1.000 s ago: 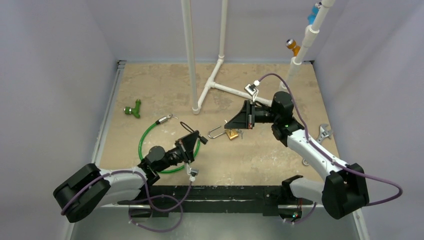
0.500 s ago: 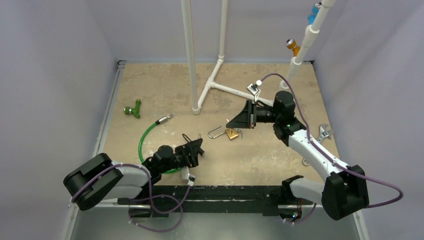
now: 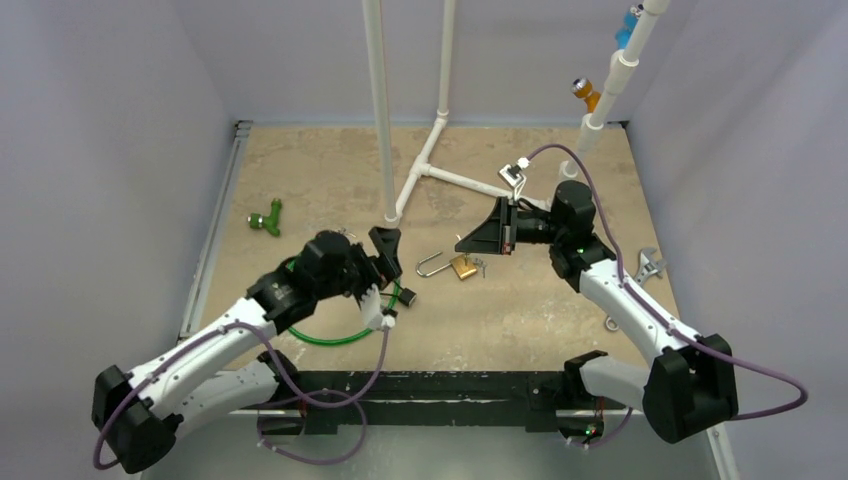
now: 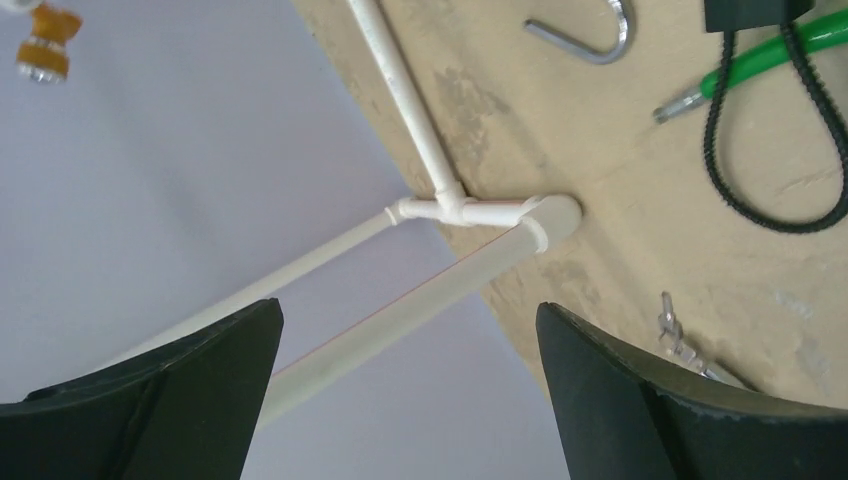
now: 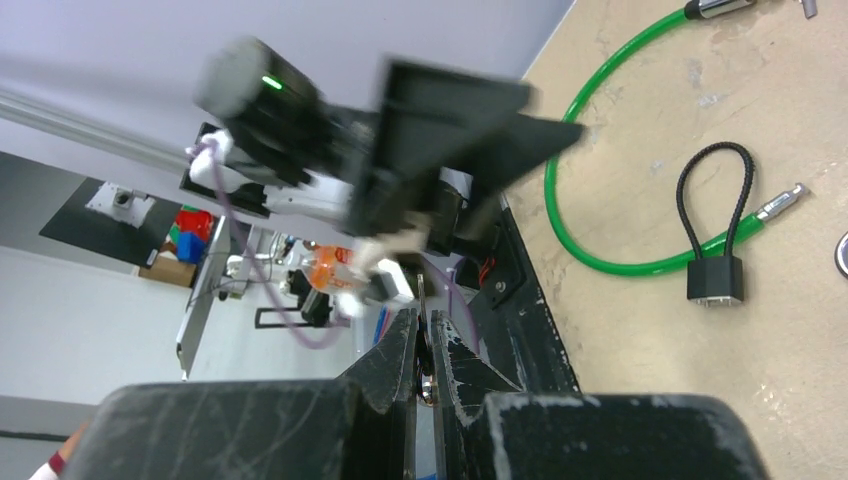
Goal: Unlock with the key
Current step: Place the lock at the center of the board.
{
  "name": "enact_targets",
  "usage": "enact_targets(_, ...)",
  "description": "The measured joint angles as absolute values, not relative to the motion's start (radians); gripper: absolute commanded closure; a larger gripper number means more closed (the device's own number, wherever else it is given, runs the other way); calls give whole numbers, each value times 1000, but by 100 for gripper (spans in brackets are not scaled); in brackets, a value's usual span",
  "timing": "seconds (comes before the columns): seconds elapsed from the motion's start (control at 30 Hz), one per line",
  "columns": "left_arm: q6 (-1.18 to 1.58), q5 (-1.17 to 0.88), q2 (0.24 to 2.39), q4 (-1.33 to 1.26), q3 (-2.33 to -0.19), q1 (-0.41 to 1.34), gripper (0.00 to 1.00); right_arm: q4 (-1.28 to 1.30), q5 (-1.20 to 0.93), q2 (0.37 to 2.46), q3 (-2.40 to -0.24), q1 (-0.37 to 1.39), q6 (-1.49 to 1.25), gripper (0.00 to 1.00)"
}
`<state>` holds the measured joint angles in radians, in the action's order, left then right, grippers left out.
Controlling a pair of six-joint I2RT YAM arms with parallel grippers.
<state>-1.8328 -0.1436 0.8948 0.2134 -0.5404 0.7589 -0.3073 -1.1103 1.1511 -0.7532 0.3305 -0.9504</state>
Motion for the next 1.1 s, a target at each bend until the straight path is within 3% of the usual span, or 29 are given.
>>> enact_targets(0.2,-1645,-244,960,784,-1024,733,0,-317,-1110,1145,-753,327,-958,100)
enact_targets(0.37,-1437,-371,1213,1101,-1263,732,0,-331,-1113,1134,-753,319,-977,100)
enact_targets(0.5,-1335,-464,1381,1166,-1294,725,2,-358,-1122,1106,-752,278,-1009,100)
enact_targets(0.7,-1294,-540,1541,1217,-1294,722,15,-425,-1139,1018,-713,205,-1060,100)
enact_targets(1.1,-1257,-546,1756,1014,-1294,722,33,-609,-1169,961,-624,94,-1215,100)
